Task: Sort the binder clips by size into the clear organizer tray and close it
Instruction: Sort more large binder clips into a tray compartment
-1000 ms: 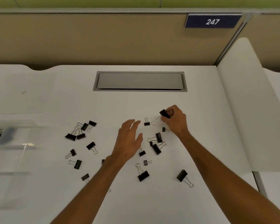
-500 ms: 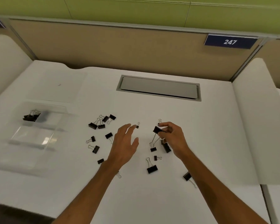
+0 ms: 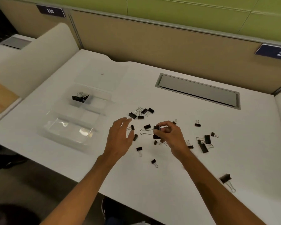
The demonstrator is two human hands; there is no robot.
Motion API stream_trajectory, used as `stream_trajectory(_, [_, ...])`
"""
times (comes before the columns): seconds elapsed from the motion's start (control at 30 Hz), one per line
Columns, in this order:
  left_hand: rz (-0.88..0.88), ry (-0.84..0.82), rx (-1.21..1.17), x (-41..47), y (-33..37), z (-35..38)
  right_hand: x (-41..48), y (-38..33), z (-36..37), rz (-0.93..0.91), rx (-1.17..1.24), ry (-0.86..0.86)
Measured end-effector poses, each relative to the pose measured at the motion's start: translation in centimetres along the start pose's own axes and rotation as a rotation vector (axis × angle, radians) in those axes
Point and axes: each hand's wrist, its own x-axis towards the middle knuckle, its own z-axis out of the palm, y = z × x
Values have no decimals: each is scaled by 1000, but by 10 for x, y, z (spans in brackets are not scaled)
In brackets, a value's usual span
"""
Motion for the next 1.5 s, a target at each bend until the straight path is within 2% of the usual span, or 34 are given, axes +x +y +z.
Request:
stream_trajectory(0.27, [7,-25,31,-13,-96,-89,-6,-7,132,16,84,6])
stream_trajectory(0.47, [-15,-46,95,-15,-147,-132,2,-18,197,45,117,14])
stream_trajectory(0.73, [-63,-24,155,-2,-171,-151,33,-23,237,6,-5,-18])
stream_trajectory(0.9, [-133,13,157,10,-174,-154,59,-25,249,-37,-156,34])
stream_trajectory(1.03, [-181,32,170,21,-180,-160,79,-36,262,-61,-136,2])
stream_trajectory(1.27, [-162,-4,256,54,-203,-172,120,-56,295,-29,-169,31])
stream_trajectory(1.5, [-77,-79,276,104,-240,-183,169,-69,341,-25,-315,65])
